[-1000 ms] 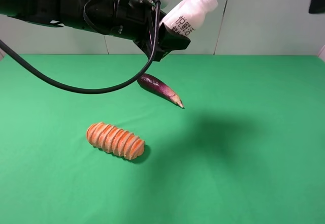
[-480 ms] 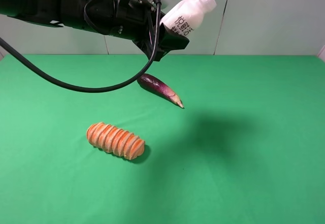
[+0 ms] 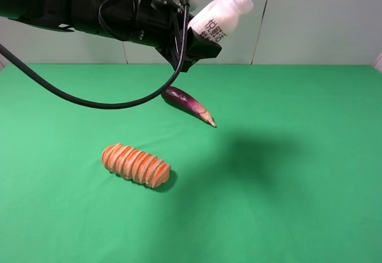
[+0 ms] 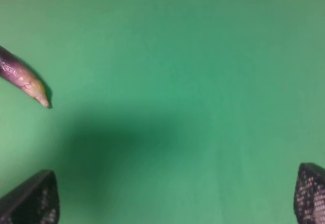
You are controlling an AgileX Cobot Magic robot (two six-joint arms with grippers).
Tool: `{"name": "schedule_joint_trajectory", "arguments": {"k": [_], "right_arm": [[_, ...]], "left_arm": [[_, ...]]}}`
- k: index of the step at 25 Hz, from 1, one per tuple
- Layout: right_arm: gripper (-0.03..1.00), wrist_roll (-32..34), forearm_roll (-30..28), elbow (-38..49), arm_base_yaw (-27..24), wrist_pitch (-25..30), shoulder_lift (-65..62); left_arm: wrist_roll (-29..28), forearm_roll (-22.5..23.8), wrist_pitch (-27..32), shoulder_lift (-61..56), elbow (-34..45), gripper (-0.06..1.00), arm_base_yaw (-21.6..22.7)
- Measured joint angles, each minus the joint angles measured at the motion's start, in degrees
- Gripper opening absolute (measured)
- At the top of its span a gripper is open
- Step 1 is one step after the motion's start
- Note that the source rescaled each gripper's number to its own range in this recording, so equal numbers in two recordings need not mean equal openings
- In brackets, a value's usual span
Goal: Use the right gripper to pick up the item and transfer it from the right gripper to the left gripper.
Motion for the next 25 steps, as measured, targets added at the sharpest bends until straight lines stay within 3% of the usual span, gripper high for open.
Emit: {"name": "schedule_joint_trajectory", "arguments": {"k": [13, 25], "right_arm": [[1.00, 0.1, -1.1, 4.7, 0.0, 8.2, -0.1], [1.00, 0.0, -3.0, 4.9, 0.0, 8.5, -1.4]], "left_arm": [[0.1, 0.0, -0.4, 0.0, 0.0, 0.01, 0.0], [0.4, 0.0, -1.9, 0.0, 0.0, 0.01, 0.0]]}}
